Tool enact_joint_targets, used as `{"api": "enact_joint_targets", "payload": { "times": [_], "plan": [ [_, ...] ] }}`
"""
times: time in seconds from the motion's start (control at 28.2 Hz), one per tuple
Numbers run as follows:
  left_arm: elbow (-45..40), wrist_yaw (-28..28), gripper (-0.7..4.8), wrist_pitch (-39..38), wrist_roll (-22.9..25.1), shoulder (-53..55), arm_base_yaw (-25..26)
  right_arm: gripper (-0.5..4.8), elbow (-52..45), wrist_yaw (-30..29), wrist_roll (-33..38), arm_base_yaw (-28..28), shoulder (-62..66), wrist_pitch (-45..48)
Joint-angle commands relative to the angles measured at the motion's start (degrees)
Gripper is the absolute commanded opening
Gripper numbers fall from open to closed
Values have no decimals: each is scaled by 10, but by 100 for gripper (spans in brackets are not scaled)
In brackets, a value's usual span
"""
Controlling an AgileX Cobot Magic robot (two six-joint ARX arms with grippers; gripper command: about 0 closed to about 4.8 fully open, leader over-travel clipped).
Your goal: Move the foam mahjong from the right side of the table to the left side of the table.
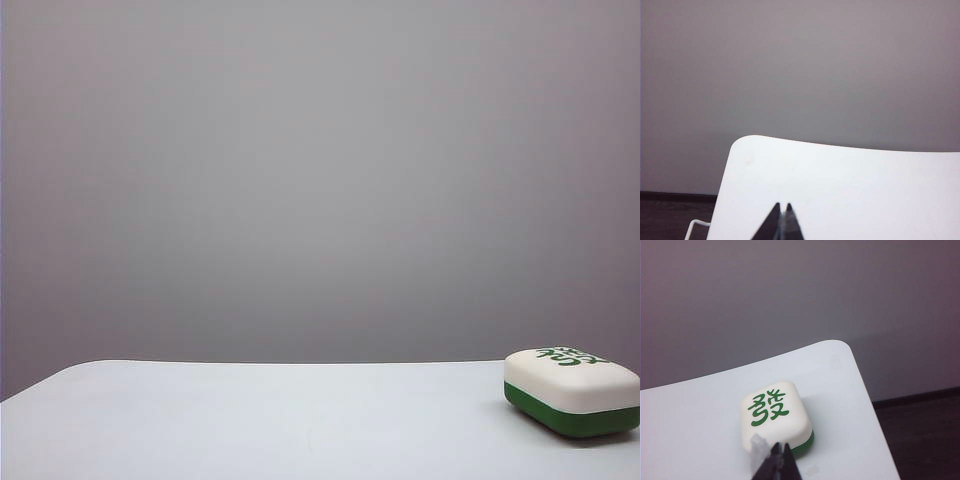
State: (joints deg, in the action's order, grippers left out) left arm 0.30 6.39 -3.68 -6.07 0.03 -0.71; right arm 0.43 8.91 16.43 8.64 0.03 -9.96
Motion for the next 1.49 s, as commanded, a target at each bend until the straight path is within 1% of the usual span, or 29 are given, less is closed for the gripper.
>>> {"api": "enact_joint_targets", "payload": {
  "times": [0.04, 0.21, 0.28, 0.32, 0.39, 0.57, 0.64, 0.74, 0.81, 0.92, 1.03, 1.06, 1.1, 1.2, 1.35, 1.38, 1.49],
  "plan": [
    [1, -2, -5, 8, 0, 0, 0, -5, -4, 0, -1, 1, 0, 4],
    [1, 0, -5, 8, -5, 0, 0, -5, -4, 0, 2, 1, 0, 4],
    [11, 5, -5, 8, -50, 0, -1, -5, -4, -12, 25, 1, 0, 9],
    [24, 5, -5, 7, -81, 0, -1, -5, -3, -31, 31, 1, 0, 21],
    [63, 13, -5, 4, -118, 0, -1, -5, -2, -45, 33, 1, 0, 40],
    [144, -9, -5, -5, -119, 39, 1, -5, 5, -17, 36, 1, 2, 74],
    [170, -12, -5, -5, -99, 75, 1, -5, 17, 7, 36, 0, 2, 73],
    [210, 2, -5, 0, -19, 141, 1, -5, 43, 15, 37, -8, 9, 70],
    [241, 3, -5, -2, 17, 190, 1, -5, 66, 16, 37, -16, 27, 71],
    [290, 4, -5, -2, 40, 258, 1, -5, 105, 15, 32, -35, 76, 72],
    [339, 20, -5, -6, 70, 321, 0, -5, 152, 9, 28, -58, 147, 72],
    [368, 31, -5, -14, 86, 353, 0, -5, 184, -9, 21, -72, 197, 72],
    [383, 37, -5, -24, 92, 368, 0, -5, 206, -24, 10, -81, 229, 72],
    [431, 39, -5, -70, 93, 412, 0, -5, 268, -64, -17, -103, 321, 70],
    [464, 39, -5, -110, 100, 442, -1, -5, 346, -83, -33, -126, 438, 64],
    [475, 39, -5, -128, 122, 449, -1, -5, 380, -96, -40, -132, 489, 63],
    [490, 44, -5, -165, 148, 454, -2, -5, 428, -116, -61, -135, 567, 50]
  ]
}}
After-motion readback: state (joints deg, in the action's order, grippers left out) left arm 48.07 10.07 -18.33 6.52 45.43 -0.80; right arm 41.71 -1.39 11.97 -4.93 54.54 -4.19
